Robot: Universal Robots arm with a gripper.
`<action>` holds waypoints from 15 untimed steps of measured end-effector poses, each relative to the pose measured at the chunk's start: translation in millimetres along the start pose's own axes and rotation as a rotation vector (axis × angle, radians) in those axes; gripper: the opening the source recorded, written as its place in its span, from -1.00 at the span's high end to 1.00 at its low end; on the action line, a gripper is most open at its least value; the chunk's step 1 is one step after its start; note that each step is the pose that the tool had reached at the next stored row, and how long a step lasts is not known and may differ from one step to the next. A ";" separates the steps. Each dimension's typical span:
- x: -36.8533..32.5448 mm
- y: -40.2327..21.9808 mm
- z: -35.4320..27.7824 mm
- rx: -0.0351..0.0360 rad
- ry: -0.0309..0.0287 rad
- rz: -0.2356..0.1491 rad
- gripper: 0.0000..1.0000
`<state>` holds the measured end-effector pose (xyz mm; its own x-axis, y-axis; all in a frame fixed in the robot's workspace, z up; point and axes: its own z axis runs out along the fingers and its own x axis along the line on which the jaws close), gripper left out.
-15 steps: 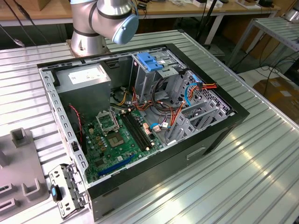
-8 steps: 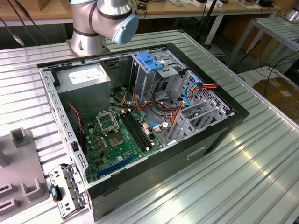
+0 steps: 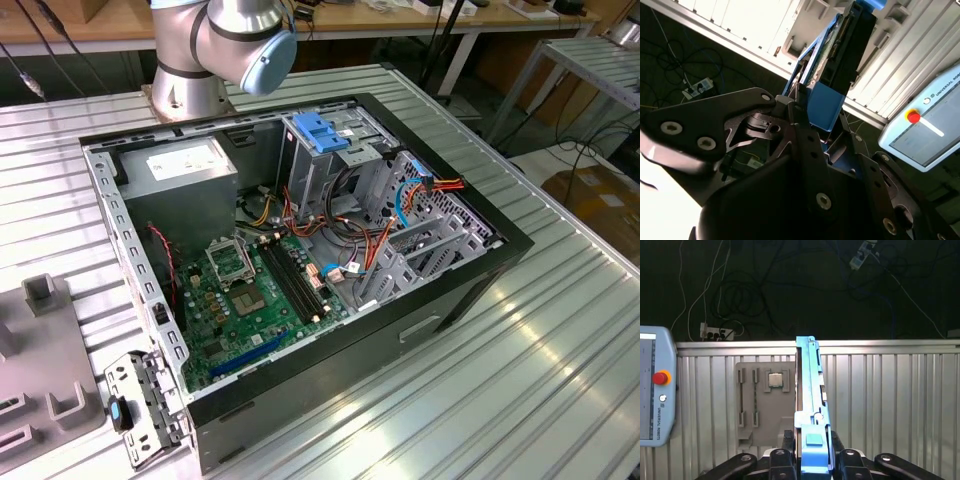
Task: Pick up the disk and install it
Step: 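Pick up the disk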
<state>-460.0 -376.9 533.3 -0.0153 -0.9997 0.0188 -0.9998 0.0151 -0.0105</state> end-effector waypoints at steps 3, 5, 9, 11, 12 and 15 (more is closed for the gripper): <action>0.0 0.0 -0.2 -0.0003 0.0002 0.000 0.25; 0.0 -0.5 -0.3 -0.0004 0.0003 0.000 0.25; -0.1 -9.3 -0.2 -0.0004 0.0003 0.000 0.25; -0.2 -16.0 0.0 -0.0003 0.0002 0.000 0.25; -0.3 -19.0 0.1 -0.0003 0.0002 0.000 0.25; -0.4 -30.2 0.1 -0.0008 0.0003 0.000 0.25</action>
<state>-429.8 -377.0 533.5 -0.0152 -0.9997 0.0191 -0.9998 0.0150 -0.0097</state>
